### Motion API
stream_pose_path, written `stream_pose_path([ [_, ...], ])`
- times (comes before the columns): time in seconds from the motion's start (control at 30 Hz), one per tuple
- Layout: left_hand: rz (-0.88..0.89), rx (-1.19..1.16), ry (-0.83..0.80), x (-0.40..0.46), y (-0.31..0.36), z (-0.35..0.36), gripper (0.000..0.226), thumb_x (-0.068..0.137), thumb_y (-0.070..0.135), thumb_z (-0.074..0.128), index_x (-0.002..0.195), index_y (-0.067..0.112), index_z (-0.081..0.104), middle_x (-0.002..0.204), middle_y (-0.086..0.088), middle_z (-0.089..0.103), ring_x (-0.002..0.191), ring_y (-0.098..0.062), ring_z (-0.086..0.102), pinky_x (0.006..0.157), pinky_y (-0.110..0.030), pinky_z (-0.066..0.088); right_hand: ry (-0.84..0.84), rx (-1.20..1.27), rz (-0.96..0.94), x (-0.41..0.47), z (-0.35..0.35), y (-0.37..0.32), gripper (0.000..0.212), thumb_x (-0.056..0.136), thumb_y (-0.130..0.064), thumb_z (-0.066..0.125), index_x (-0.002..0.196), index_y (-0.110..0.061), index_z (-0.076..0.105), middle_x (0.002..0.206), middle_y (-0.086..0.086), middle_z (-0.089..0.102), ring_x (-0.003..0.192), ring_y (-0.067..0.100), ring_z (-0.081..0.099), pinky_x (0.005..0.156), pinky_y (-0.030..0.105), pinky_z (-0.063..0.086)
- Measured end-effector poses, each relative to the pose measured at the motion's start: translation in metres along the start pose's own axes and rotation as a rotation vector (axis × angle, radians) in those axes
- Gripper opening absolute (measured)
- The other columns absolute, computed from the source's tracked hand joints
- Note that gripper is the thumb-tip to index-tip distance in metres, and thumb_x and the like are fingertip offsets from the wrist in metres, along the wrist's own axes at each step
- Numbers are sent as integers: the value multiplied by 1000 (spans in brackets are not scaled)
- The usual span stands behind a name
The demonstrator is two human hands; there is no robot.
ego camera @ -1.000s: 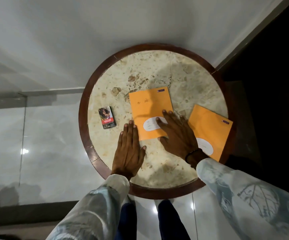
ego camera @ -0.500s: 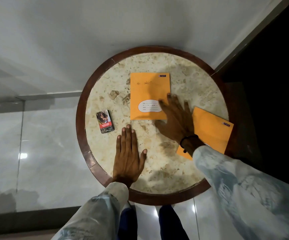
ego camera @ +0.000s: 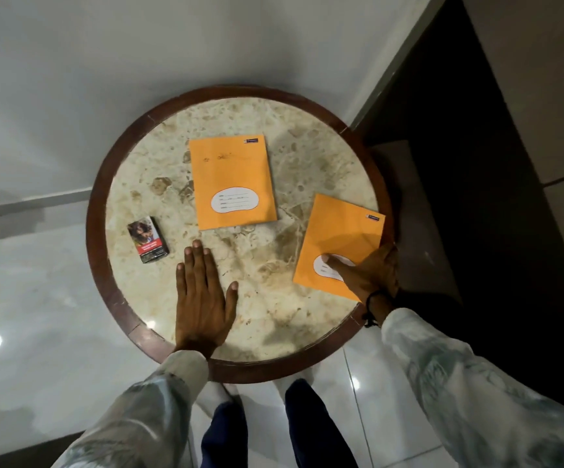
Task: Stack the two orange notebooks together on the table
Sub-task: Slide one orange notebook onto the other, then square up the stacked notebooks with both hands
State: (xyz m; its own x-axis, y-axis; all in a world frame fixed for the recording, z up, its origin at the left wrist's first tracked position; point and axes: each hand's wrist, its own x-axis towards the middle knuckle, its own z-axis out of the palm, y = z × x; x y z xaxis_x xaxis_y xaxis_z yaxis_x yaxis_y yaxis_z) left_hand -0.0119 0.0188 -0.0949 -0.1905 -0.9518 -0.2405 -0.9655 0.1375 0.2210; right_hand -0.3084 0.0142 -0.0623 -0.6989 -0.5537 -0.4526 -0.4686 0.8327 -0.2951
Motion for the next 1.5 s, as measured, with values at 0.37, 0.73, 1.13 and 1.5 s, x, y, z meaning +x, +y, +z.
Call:
stream_pose_path([
  [0.37,6,-6,0,-1,3,-2,80,103,48,20,163,-5,9,174,-26,2,164,-40,2,133,-58,13,-35,145,50,32,-41,13,111,57,-48,93,145,-4,39,144,20,53,133,40,53,105,55,48],
  [0.73,4,-31,3,1,-1,2,80,104,48,26,164,-2,5,175,-22,0,164,-37,0,132,-57,17,42,583,-310,37,-91,-114,30,93,-9,65,122,-4,69,100,7,70,92,22,67,84,37,57],
  [1.13,-18,-36,17,2,-3,5,79,105,46,33,164,0,8,175,-21,3,164,-35,4,132,-55,23,-215,461,-247,24,30,-215,25,86,-14,74,107,0,76,106,17,78,95,28,70,94,41,57],
  [1.5,-26,-158,46,9,1,-17,70,105,36,46,159,-6,29,169,-27,28,159,-42,27,130,-50,29,-8,185,-337,15,32,-214,26,81,-28,72,70,-5,79,73,19,76,77,39,71,71,42,60],
])
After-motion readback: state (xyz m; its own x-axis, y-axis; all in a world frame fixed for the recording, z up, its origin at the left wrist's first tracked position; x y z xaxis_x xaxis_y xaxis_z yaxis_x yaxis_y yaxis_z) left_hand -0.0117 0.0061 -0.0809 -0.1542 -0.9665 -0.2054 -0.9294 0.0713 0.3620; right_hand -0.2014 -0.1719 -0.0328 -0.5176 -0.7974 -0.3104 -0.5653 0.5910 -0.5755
